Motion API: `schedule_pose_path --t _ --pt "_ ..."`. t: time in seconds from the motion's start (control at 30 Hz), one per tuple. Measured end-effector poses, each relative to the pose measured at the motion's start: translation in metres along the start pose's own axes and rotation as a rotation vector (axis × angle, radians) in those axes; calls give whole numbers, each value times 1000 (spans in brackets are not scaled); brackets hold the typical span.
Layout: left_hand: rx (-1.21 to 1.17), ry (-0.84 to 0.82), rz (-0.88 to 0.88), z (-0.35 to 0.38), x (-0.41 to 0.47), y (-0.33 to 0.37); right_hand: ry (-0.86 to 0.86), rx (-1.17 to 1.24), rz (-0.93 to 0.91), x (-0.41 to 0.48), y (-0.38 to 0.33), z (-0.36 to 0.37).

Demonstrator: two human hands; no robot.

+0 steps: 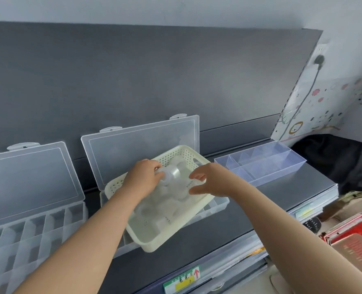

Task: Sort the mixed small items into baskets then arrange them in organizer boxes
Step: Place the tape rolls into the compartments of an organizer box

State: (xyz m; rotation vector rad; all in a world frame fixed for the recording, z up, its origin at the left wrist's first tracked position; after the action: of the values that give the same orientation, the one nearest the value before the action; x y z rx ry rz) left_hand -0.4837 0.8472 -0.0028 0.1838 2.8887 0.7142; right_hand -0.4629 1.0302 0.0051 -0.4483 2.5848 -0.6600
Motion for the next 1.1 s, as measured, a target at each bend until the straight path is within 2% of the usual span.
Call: schedule_pose_path --t 0.13,0.27,0.4,0.6,0.73,0.87,1.1 --pt "-104 70 -80 0 -1 -2 -93 68 -79 12 13 -6" --pt "-350 210 -152 -6 -11 -2 -31 259 -178 16 30 -30" --pt "-511 326 -146 -10 -25 23 -10 477 -231 14 54 -53" --pt "-759 287 -47 5 -4 74 98 637 -185 11 114 -92" --pt "-601 191 -8 19 35 116 170 745 -145 4 161 -108" --pt "-478 142 -12 42 72 151 198 721 -64 2 201 -118" --pt "-287 151 -217 84 118 165 127 640 -44 30 249 -130"
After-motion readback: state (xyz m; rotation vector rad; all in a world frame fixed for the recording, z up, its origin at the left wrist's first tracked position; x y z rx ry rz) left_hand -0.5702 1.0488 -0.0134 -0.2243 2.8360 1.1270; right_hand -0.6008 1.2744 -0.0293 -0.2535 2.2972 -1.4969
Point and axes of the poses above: each hand's wrist, its own x-axis towards the middle knuckle, its own z-axis out of the palm, y = z × x, the point moved 8 cm from there along x, towards the middle knuckle, and after that the axes turned 11 degrees about -y, right-handed, at the moved point
